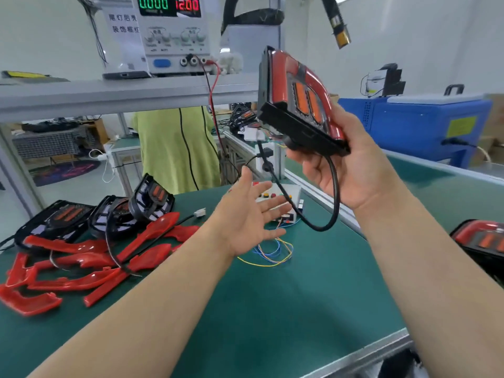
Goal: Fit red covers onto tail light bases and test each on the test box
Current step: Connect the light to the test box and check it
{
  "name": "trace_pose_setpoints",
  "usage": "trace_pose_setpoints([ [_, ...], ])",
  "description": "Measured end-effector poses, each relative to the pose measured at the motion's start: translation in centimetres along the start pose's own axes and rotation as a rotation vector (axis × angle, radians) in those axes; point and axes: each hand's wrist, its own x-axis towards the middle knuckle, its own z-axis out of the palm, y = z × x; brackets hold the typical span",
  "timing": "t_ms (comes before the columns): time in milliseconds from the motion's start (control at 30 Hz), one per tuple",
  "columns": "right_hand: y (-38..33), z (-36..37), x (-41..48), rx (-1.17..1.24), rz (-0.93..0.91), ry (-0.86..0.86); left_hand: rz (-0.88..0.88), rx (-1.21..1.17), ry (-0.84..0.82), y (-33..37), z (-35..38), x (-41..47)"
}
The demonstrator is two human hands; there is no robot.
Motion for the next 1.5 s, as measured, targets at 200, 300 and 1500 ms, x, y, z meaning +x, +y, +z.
trace_pose_setpoints([
  [200,-3.2,-3.5,-3.9,-0.161,-0.022,0.134,-0.054,-0.099,-0.184,-1.9,7.5,3.9],
  [300,-4.6,-5.7,-6.2,-0.301,-0.026,0.201,-0.071,-0.16,-0.344,-3.1,11.3,4.8],
  [1500,-18.7,-12.3,-27.7,-1.259,-0.676,1.212,-0.21,-0.225,-1.088,-11.6,39.6,0.0],
])
